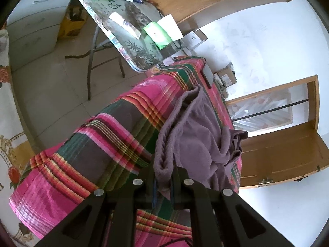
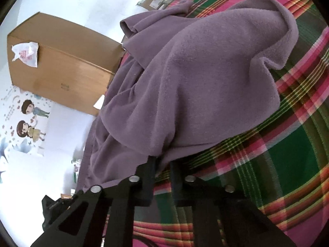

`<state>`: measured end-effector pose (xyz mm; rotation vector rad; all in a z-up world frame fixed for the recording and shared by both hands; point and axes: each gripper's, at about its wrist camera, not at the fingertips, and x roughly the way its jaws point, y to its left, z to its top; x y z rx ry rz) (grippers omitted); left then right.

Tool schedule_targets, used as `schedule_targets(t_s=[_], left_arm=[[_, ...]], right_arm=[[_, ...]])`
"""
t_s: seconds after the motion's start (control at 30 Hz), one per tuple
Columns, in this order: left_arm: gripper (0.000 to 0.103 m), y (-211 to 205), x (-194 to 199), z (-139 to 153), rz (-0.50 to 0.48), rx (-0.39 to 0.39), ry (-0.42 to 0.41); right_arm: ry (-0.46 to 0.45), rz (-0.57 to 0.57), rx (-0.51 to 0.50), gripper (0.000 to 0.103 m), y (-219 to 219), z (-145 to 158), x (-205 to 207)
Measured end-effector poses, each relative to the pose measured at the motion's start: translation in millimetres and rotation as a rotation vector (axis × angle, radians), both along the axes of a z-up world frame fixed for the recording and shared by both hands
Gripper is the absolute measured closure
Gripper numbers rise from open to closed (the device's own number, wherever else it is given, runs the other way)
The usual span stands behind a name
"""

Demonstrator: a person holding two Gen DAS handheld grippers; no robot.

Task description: Fold clothes

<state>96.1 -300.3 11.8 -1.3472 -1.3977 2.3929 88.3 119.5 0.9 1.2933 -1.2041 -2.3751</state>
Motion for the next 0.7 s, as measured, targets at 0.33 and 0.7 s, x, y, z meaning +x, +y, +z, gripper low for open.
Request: schedule_targets(t_s=[0.33,0.7], left_arm=[[0.094,5,9,-2,-0.013,-0.026,-0.014],[0.094,10,25,-12,-0.029,-0.035,-0.045]], right_arm=[[0.099,0.030,0.056,0.100,10,15,28],[0.147,0.044,0.080,0.100,14,26,71]])
